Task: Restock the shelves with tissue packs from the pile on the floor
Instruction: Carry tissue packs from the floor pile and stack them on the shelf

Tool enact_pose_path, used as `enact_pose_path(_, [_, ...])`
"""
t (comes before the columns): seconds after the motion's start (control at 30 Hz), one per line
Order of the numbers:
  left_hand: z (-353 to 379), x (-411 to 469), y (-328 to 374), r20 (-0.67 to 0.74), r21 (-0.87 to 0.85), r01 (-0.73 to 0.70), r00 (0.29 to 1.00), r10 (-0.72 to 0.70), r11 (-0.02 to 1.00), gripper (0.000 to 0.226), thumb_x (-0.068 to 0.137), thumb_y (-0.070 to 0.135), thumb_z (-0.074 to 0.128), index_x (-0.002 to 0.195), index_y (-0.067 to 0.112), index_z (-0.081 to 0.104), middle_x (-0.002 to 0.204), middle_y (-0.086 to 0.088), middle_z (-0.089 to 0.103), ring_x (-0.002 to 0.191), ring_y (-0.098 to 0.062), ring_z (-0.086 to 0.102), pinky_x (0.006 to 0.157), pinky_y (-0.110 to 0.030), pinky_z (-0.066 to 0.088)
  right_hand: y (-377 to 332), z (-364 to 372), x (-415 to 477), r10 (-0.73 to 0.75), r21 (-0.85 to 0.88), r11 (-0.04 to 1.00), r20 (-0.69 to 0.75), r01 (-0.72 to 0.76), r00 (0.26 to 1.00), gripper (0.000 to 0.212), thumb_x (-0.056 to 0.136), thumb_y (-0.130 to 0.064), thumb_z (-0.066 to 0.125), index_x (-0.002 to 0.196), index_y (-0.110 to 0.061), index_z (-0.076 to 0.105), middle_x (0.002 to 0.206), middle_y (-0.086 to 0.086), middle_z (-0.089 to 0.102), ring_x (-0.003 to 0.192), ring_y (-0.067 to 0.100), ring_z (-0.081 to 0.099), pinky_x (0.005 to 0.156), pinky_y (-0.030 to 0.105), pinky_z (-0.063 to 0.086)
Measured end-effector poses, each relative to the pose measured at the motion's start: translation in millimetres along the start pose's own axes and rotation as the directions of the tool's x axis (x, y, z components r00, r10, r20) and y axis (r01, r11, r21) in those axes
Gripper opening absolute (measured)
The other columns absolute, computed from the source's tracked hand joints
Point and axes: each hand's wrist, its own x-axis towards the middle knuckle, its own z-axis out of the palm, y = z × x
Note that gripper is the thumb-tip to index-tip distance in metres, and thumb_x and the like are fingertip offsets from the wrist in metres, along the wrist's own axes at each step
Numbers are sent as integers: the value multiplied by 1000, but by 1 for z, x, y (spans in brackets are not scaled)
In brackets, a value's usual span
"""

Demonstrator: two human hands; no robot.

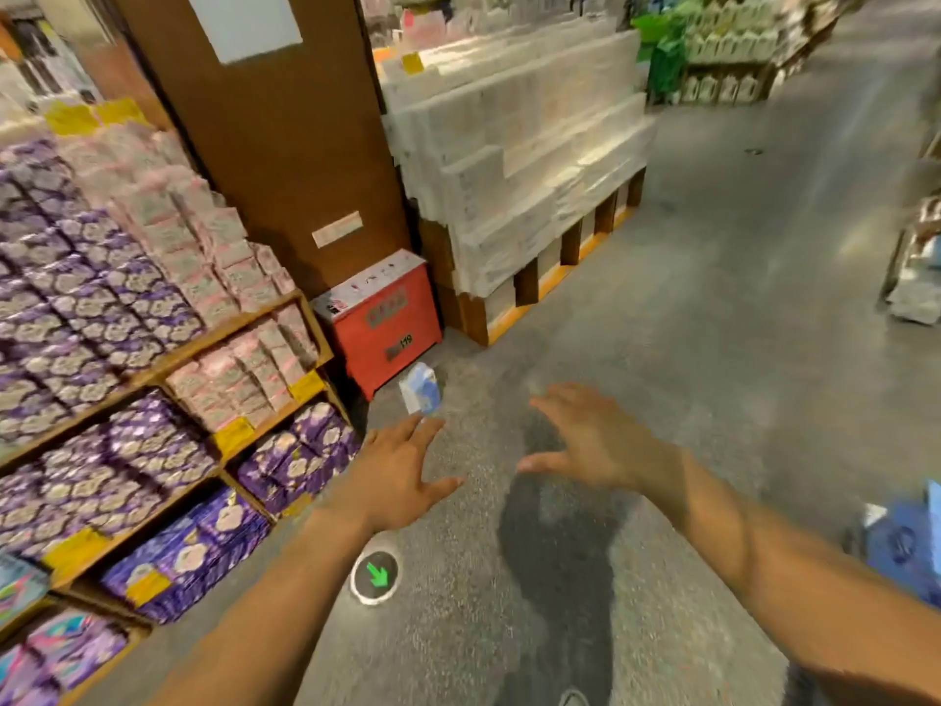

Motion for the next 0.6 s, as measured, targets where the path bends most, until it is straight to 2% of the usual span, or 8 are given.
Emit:
enact_pose_path(0.17, [-35,131,-66,-40,-50,84,995,-86,995,117,67,99,10,157,26,25,162,-8,29,148,-28,28,117,-54,28,33,-67,149,-64,-110,992,23,66,998,95,85,-78,53,156,-21,29,163,12,27,149,34,24,118,56,29])
enact_pose_path(0.27, [-44,199,-103,-67,-103,105,991,-112,989,121,65,100,5,158,25,24,162,-8,28,149,-29,26,118,-55,27,47,-90,237,-107,-136,984,37,111,994,97,85,-78,52,159,-22,26,165,10,25,152,31,20,120,55,25])
enact_pose_path(0.4, [-43,298,-168,-51,-128,156,985,-163,980,106,77,91,25,158,24,22,162,-7,27,149,-29,26,119,-53,24,57,-108,373,-155,-173,971,68,165,985,96,86,-76,54,160,-22,23,165,8,23,151,30,20,120,53,26])
enact_pose_path(0.5, [-35,380,-229,-43,-131,187,980,-194,973,115,69,98,10,157,26,24,162,-6,26,148,-30,27,116,-55,28,62,-114,479,-178,-199,960,98,195,979,98,87,-75,53,162,-23,18,169,6,13,155,28,11,123,50,21])
enact_pose_path(0.6, [-41,461,-288,-17,-126,224,974,-228,966,119,67,99,5,158,24,20,165,-7,21,151,-29,22,117,-56,25,65,-128,579,-192,-215,954,100,210,976,97,89,-74,52,162,-21,16,169,6,12,156,27,9,125,48,18])
